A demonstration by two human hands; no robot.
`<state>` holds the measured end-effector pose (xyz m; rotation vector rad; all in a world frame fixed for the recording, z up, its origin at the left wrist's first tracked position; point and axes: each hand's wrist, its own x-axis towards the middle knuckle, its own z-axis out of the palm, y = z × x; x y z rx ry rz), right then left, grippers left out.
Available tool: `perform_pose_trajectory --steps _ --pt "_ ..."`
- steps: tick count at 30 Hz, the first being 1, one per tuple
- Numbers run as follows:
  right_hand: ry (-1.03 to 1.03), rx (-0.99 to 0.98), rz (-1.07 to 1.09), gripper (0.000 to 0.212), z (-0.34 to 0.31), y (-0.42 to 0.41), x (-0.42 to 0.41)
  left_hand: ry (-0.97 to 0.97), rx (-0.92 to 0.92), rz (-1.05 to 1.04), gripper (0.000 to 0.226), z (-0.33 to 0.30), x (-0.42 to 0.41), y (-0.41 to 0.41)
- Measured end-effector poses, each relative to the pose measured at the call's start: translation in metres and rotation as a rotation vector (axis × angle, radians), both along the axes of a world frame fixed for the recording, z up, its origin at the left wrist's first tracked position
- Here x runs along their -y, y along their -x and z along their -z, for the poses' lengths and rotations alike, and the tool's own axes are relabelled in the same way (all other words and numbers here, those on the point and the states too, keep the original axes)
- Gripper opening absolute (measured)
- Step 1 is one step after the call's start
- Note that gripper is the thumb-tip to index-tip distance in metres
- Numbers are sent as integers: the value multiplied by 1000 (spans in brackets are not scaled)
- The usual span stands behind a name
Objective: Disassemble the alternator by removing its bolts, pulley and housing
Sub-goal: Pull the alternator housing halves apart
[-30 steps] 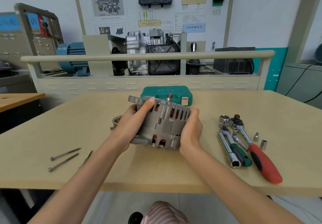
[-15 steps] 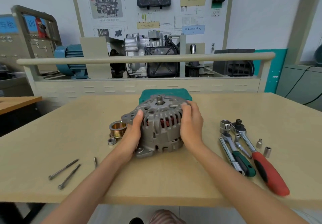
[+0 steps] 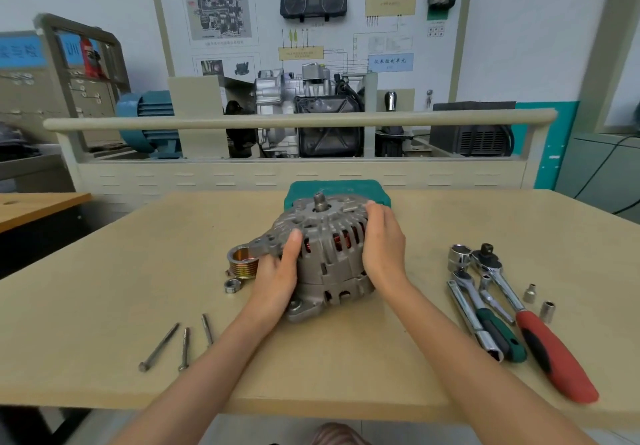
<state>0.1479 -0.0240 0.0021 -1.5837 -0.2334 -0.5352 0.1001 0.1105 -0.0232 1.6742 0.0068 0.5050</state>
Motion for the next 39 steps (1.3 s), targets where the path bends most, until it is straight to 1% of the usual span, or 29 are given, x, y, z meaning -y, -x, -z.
perform_pose_trajectory --steps 2,5,6,8,11,12,14,15,17,19,21,23,24,26,28,29,31,33,36,38,39 --pt "-50 3 7 26 4 0 4 -54 46 -8 66 -2 5 2" --pt "-124 -1 23 27 7 1 10 -60 155 -45 52 -7 14 5" --pt "-135 -3 27 27 7 1 11 -57 200 -54 53 -10 18 8" --pt "-157 -11 39 29 6 2 13 -61 259 -49 67 -12 24 10" --pt "-168 -19 51 30 4 3 13 -54 295 -45 81 -11 23 11" --pt "-165 -17 49 30 2 5 13 -65 292 -40 80 -12 22 13" --pt "-164 -14 39 32 0 8 12 -86 282 -44 66 -10 18 13" --pt "-172 -7 31 36 1 11 11 -89 278 -43 63 -9 17 16" --pt "-193 45 19 47 0 16 10 -98 294 -46 69 -5 13 17" --pt "-208 100 1 48 -3 19 9 -105 325 -73 71 -6 12 19" --pt "-235 150 -16 43 -8 20 8 -112 386 -88 58 -8 12 20" --pt "-260 187 -15 41 -12 19 8 -107 402 -78 42 -10 11 17" --pt "-260 198 -11 42 -12 19 8 -111 404 -81 38 -9 11 14" --pt "-217 201 25 40 -10 15 10 -143 382 -63 37 -11 11 9" --pt "-123 119 81 35 -5 12 11 -137 282 19 37 -12 11 8" --pt "-67 72 94 34 -2 9 11 -112 230 56 32 -13 11 7" --pt "-25 12 96 32 5 5 12 -65 157 103 33 -13 7 4" --pt "-28 -10 83 32 6 1 12 -45 145 112 39 -13 4 0" --pt "-85 -37 35 32 5 -2 11 -17 137 123 39 -10 2 -2" --pt "-121 -72 -15 33 8 -1 9 -50 130 123 41 -9 1 -1" --pt "-143 -96 -44 38 8 0 9 -67 126 129 47 -8 0 -1"
